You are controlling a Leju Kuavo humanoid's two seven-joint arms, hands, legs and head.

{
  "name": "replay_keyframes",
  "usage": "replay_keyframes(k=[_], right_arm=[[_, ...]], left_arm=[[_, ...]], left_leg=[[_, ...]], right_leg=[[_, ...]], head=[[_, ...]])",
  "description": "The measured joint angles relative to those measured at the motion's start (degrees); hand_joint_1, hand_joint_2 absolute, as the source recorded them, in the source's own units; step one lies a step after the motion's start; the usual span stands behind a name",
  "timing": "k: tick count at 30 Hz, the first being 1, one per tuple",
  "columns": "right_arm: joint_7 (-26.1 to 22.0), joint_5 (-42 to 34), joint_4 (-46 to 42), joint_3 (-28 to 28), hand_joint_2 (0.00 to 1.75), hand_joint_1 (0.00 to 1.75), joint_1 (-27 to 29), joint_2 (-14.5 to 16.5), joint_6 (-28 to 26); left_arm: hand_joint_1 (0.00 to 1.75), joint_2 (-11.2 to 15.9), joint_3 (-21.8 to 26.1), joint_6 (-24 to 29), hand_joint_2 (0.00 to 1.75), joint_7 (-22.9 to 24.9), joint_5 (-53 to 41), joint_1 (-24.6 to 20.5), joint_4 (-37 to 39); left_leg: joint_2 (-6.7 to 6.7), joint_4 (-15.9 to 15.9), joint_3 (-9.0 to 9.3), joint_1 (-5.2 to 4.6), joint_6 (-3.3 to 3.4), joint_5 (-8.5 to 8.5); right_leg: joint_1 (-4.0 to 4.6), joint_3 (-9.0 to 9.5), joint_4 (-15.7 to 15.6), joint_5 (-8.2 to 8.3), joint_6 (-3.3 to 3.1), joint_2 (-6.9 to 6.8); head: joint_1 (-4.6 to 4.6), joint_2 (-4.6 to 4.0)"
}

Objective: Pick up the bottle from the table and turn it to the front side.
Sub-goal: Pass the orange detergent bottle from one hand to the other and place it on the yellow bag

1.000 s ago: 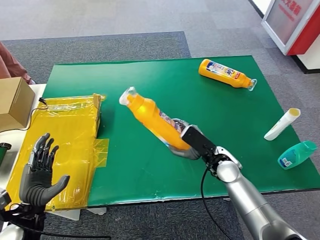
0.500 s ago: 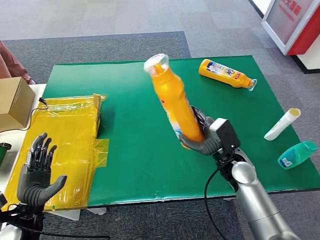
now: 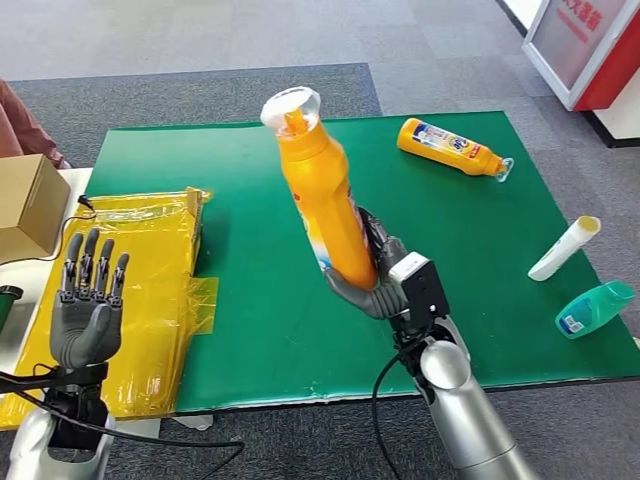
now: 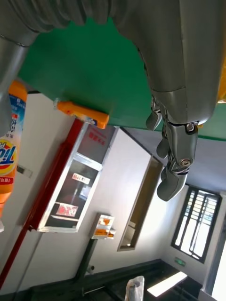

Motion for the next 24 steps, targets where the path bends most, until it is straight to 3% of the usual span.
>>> replay_keyframes(k=[10, 24], right_arm=[[-1.66, 1.96, 1.68, 4.52, 1.75, 1.75, 0.25, 2.25, -2.33], [-3.2, 9.77, 4.54, 7.4, 1.75, 1.75, -0.41, 2.54, -9.34]], left_arm=[[0.0, -0.13, -8.2, -2.45, 1.75, 3.43, 3.62, -6.19, 4.46], [0.0, 1.63, -23.43, -3.76, 1.75, 8.0, 8.11, -9.41, 5.15]], left_leg=[[0.0, 0.0, -0.01, 0.0, 0.0, 0.0], [-0.01, 0.0, -0.02, 0.0, -0.01, 0.0]], right_leg=[[-0.01, -0.01, 0.0, 0.0, 0.0, 0.0], [0.0, -0.01, 0.0, 0.0, 0.0, 0.0]], head=[[-0.01, 0.0], [-0.01, 0.0]])
